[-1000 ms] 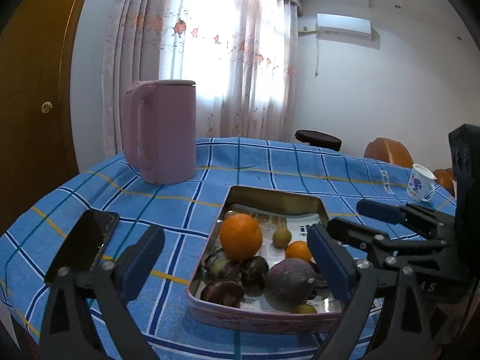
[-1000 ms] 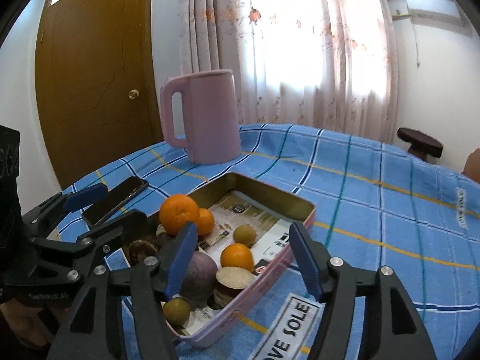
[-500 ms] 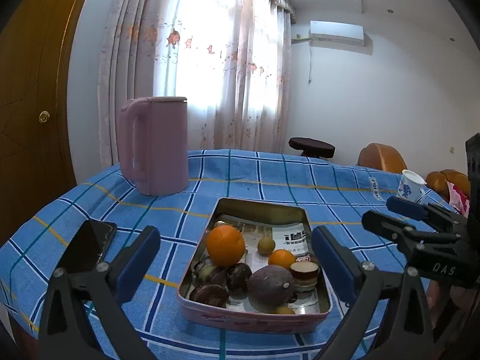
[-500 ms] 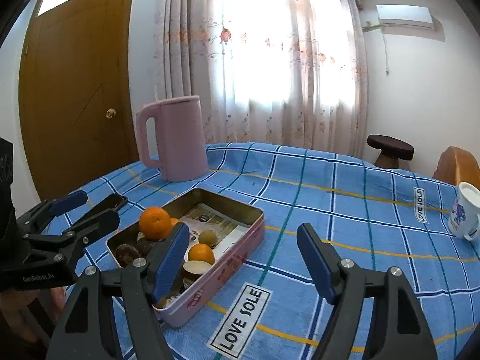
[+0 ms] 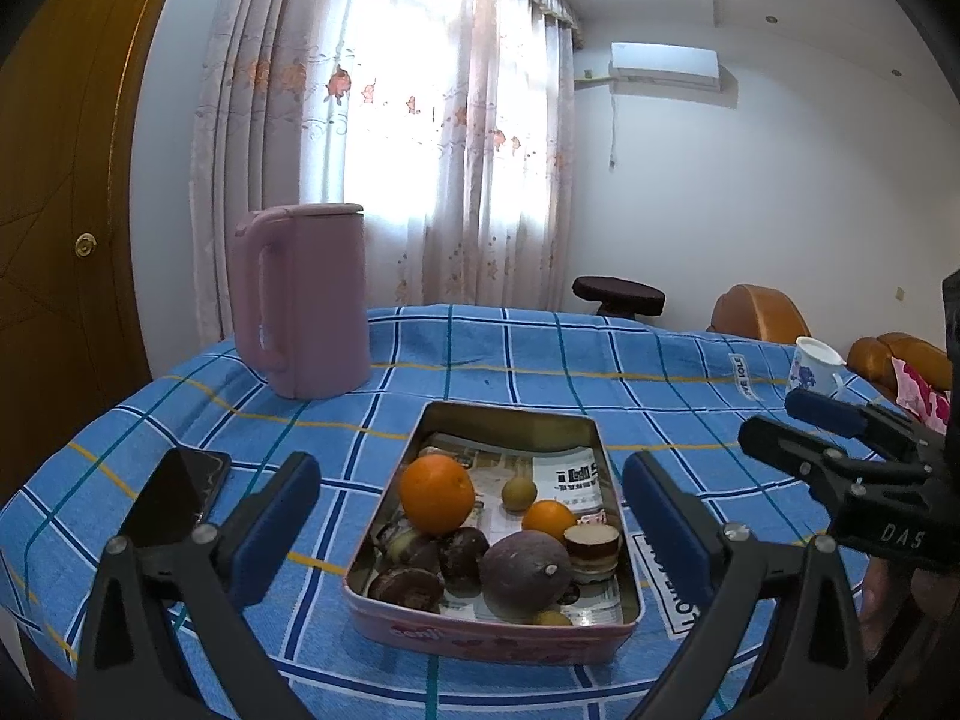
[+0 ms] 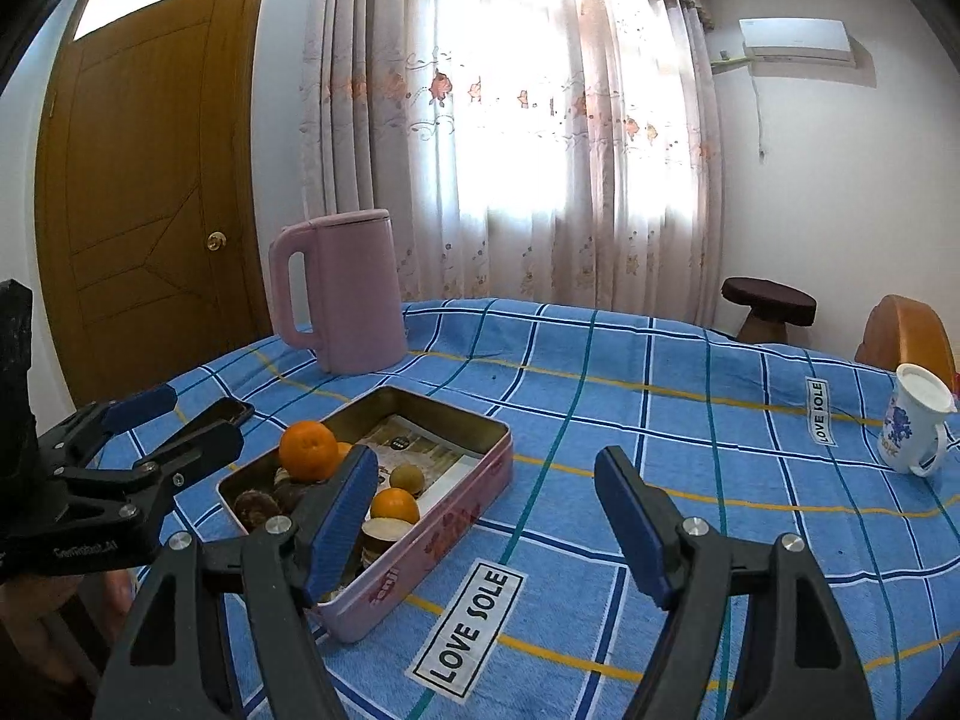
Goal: Organize fruits
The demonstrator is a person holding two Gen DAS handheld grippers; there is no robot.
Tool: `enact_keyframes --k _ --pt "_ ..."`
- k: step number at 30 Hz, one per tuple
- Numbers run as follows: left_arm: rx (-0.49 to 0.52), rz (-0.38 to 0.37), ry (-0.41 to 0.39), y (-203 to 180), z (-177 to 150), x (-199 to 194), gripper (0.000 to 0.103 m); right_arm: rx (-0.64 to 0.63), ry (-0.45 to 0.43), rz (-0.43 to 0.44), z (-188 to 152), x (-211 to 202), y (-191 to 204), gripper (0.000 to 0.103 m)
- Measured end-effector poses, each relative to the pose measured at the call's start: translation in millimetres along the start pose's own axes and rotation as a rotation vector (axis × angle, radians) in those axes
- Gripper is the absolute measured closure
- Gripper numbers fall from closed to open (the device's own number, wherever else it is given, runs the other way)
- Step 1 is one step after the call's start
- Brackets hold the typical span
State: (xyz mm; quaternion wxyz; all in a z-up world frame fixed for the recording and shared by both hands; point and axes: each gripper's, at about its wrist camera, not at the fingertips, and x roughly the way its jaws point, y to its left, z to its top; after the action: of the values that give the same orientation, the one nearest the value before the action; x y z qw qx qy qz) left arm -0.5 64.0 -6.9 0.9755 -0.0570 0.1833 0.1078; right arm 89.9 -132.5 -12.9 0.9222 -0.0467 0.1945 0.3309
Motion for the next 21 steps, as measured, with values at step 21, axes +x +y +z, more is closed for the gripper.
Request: enact_keyframes --k 21 --pt "0.012 -0.001 0.002 -6.7 0.3 -0.9 0.000 0.012 -0.012 -0.017 -3.8 -7.7 -8.1 0.027"
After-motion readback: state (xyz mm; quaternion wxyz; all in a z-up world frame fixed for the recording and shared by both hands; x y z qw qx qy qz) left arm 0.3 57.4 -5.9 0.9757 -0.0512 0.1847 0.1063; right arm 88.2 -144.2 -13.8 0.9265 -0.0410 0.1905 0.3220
